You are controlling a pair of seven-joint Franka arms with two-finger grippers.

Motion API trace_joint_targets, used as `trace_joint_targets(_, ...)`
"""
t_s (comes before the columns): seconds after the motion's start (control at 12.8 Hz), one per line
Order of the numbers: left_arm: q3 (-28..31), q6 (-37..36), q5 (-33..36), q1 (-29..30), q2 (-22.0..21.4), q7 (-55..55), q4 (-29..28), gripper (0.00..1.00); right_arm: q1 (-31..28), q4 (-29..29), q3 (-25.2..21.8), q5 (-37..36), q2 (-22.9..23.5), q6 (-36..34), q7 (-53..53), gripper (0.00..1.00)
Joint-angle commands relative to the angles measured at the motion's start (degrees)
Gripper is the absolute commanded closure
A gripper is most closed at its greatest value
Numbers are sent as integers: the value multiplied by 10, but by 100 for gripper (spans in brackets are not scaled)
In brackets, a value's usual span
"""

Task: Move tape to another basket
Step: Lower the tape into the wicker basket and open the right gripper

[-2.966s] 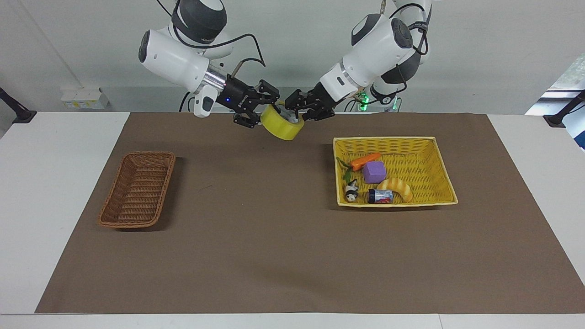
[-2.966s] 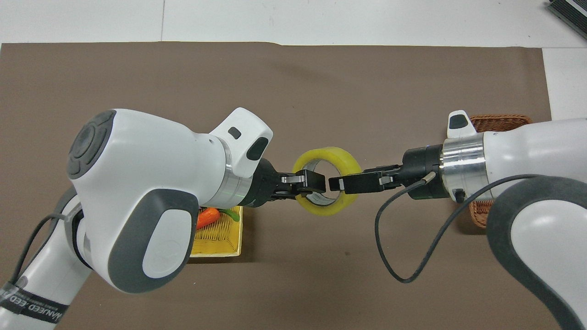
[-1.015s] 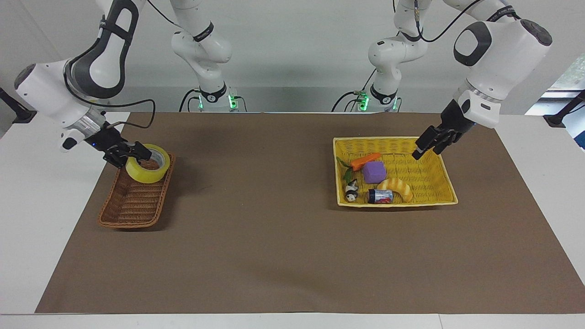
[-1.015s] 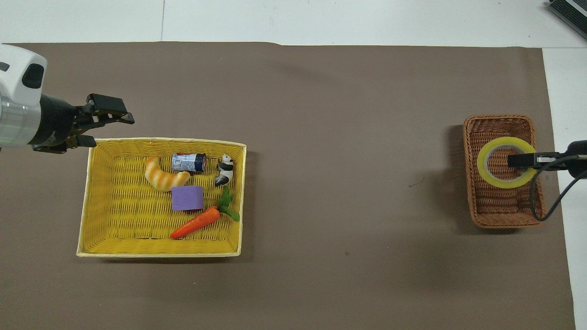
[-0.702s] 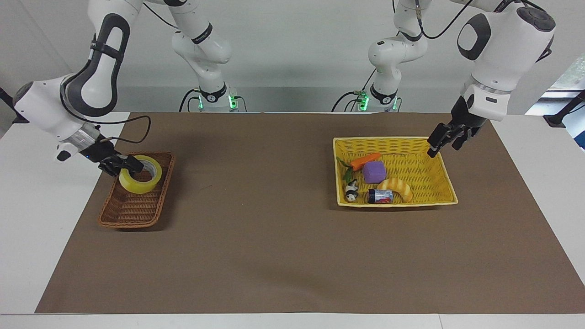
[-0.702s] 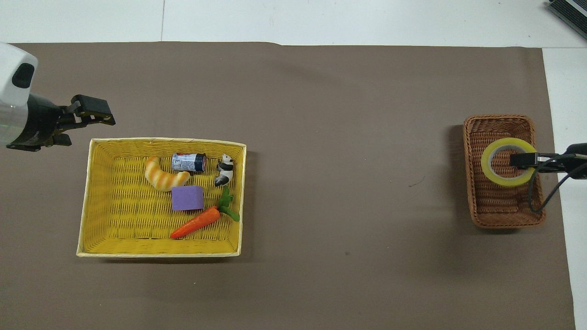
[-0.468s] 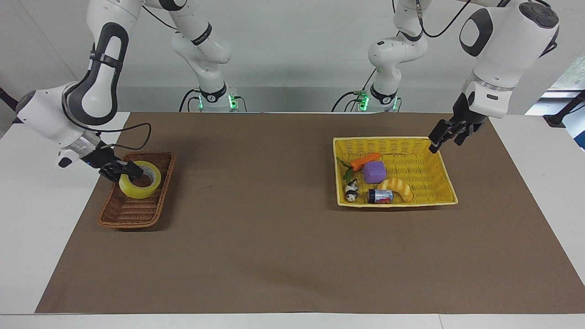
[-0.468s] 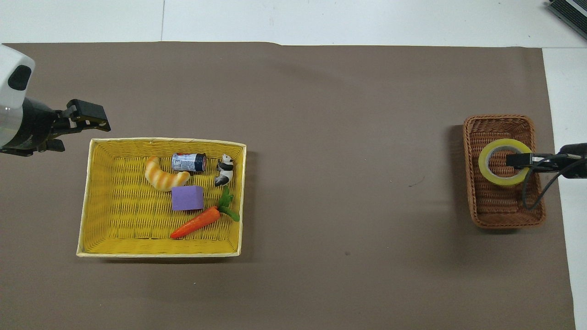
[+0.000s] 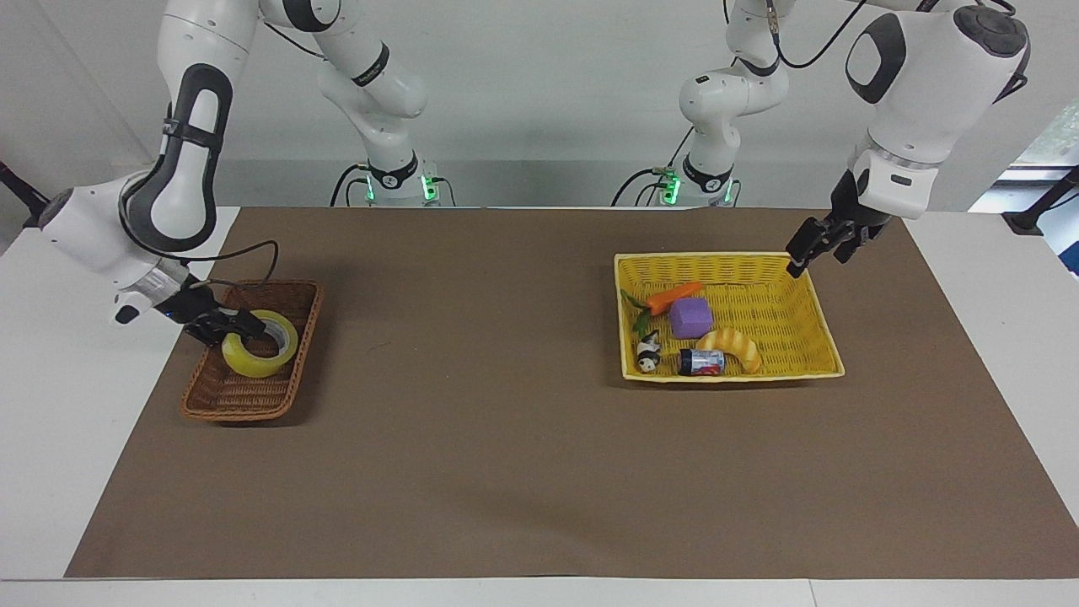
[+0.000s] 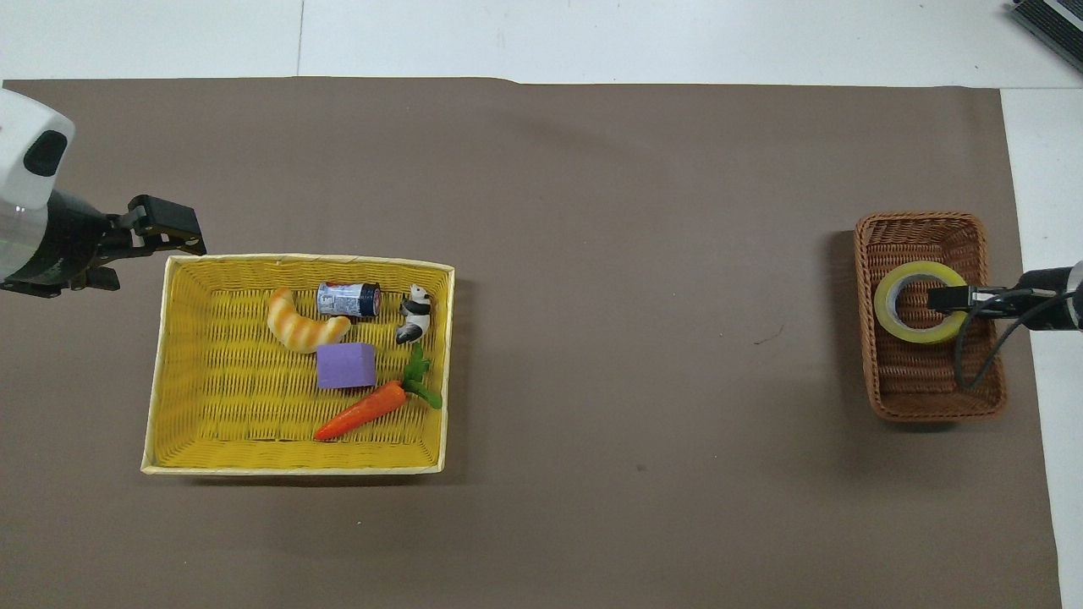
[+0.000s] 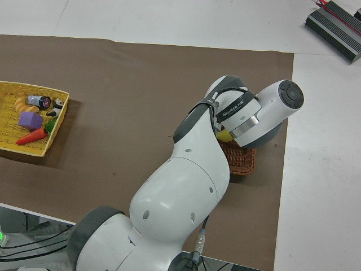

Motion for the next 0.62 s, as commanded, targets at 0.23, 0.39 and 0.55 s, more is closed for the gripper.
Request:
trace_joint_targets(0.23,207,-57,8,-157,-15,71,24,0,-3,14,6,9,6,11,-11,0)
trace_joint_targets(0.39,267,-94,2,-204,-19,82,31,0,-3,38,6,7,6,13,-9,0)
trace_joint_targets(0.55,269,-123,1,-211,-33,81,29,0,8,76,6,-9,6,23,11,0)
